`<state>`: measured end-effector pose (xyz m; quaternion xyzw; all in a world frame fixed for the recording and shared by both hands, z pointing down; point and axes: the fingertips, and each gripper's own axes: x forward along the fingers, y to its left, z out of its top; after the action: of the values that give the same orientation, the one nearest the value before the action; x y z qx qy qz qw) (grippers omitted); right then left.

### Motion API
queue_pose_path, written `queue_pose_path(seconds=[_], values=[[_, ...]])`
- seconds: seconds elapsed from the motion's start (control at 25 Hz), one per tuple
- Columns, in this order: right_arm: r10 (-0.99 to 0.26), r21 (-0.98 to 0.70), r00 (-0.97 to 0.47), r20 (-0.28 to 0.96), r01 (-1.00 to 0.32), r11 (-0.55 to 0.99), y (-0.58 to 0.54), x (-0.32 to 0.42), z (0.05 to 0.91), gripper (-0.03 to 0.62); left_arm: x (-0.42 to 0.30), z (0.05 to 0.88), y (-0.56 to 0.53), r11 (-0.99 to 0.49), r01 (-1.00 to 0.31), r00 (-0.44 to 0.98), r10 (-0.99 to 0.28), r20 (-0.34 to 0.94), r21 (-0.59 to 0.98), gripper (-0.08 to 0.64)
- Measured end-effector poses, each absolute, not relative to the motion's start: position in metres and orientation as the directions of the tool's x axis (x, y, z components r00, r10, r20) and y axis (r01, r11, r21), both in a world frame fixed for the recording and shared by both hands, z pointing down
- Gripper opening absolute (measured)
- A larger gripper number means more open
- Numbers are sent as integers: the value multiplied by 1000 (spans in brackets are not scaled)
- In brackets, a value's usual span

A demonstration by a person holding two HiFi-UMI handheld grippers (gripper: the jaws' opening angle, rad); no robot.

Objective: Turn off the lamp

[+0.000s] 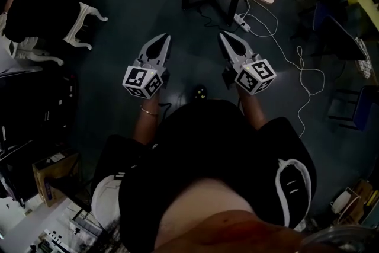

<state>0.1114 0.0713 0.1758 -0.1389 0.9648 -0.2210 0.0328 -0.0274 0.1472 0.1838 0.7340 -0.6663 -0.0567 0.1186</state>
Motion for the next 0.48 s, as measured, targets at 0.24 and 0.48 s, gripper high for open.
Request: queue_pose_path(seconds=[0.24,0.48], values=[[-327,-435,-945,-15,-288,853,60,117,171,0,-26,181,128,-129,-961,152,-985,76,245,7],[-407,-442,-913,-19,-358,823,57,144,174,0,3,180,102,-241,-943,264,-962,75,231,6]])
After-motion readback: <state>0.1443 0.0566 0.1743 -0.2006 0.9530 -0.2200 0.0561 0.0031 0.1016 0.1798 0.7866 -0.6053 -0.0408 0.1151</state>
